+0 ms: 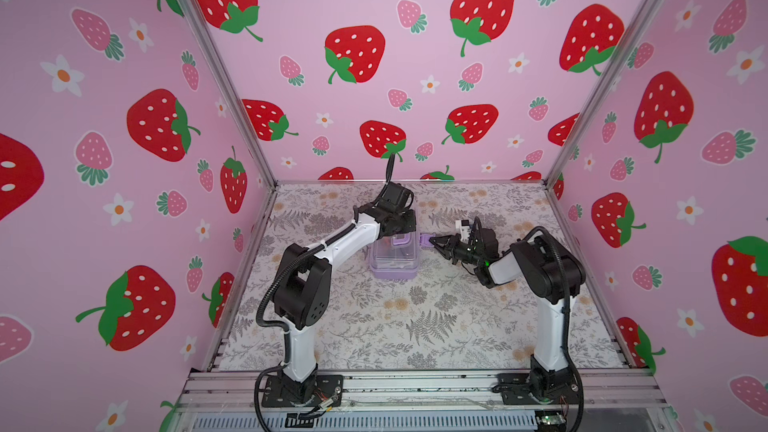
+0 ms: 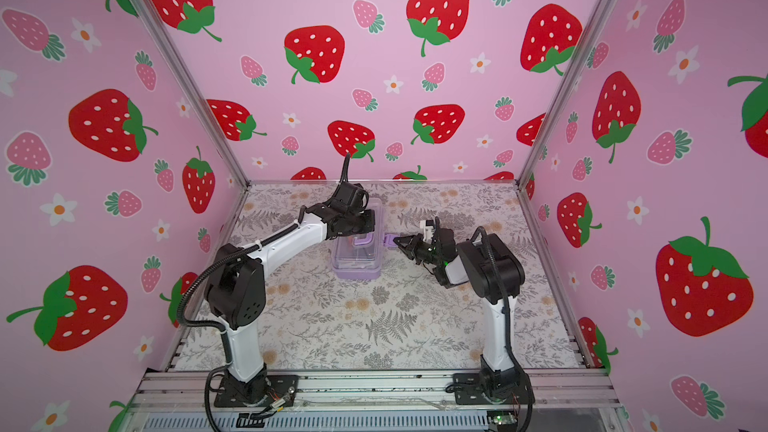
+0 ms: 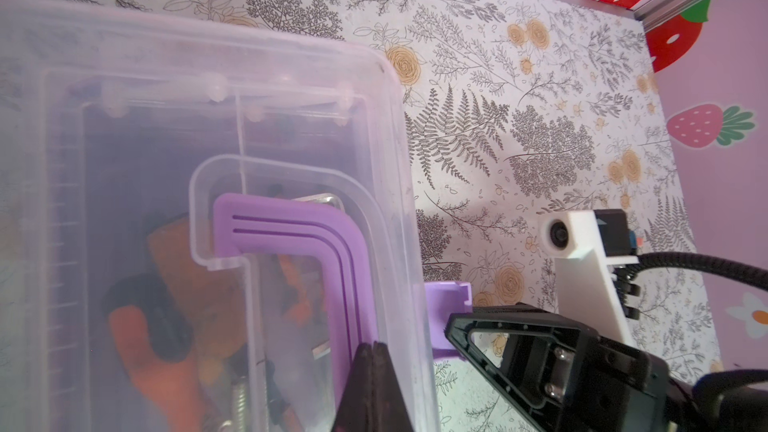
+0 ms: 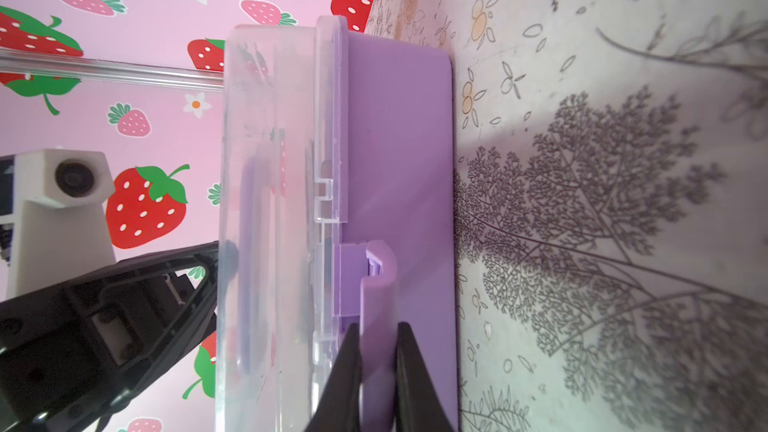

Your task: Pack the tool kit

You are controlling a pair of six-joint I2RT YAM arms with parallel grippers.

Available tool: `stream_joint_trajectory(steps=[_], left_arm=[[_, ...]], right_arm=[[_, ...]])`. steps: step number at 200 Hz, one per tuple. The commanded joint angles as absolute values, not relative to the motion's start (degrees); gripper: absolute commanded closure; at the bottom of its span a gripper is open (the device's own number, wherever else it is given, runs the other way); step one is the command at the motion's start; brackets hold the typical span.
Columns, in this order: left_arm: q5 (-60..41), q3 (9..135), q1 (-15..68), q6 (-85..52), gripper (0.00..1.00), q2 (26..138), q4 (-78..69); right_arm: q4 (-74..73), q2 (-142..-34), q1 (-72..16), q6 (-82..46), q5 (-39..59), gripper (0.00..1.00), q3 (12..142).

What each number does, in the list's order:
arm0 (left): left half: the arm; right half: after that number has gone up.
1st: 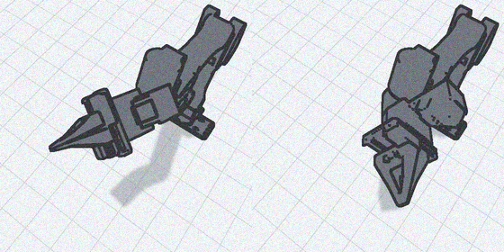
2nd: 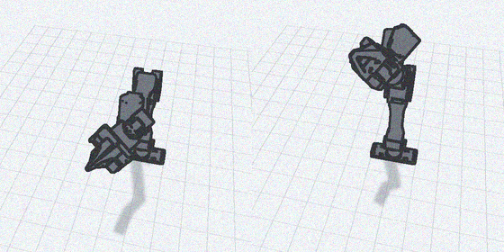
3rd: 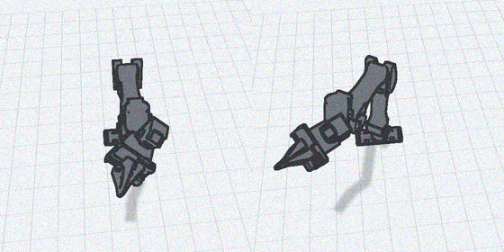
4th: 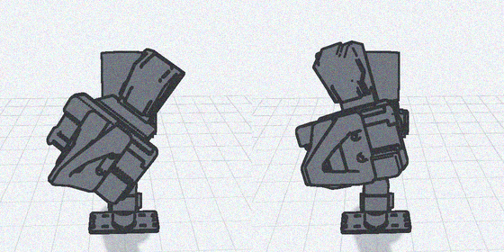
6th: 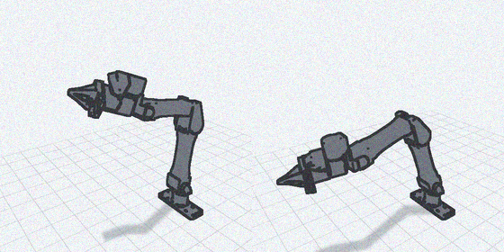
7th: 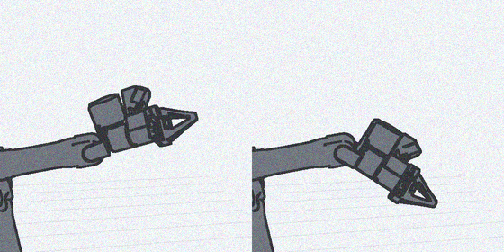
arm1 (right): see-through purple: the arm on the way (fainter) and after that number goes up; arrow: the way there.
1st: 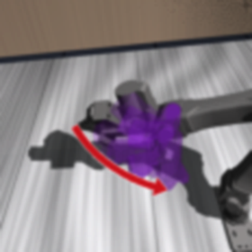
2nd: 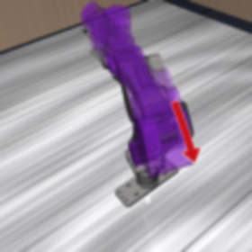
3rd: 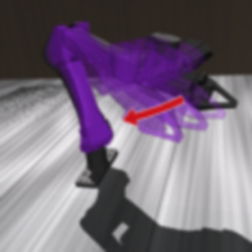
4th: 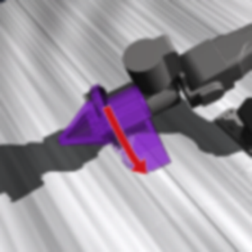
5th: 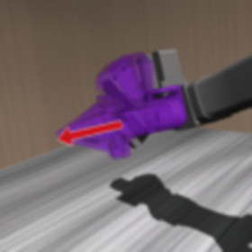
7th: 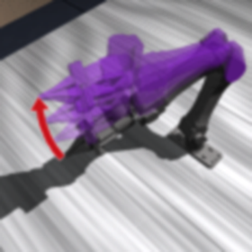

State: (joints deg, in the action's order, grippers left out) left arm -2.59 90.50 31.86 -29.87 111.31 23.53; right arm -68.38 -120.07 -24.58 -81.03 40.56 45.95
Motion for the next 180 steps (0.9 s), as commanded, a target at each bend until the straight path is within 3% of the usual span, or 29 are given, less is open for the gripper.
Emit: stream_joint_trajectory(steps=[1, 106, 180], left_arm=[[-7.2, 87.1, 34.2, -30.5, 1.0, 117.4, 33.7], [-7.5, 88.3, 34.6, -30.5, 1.0, 120.6, 34.6], [-7.1, 87.9, 34.5, -30.1, 1.0, 121.0, 35.3]], right_arm=[[-99.6, -117.1, -24.3, -84.6, 47.5, 1.0, 50.8], [-102.0, -122.0, -24.2, -84.1, 58.7, 1.0, 63.6], [-106.3, -122.6, -24.2, -95.6, 54.8, 1.0, 63.5]])
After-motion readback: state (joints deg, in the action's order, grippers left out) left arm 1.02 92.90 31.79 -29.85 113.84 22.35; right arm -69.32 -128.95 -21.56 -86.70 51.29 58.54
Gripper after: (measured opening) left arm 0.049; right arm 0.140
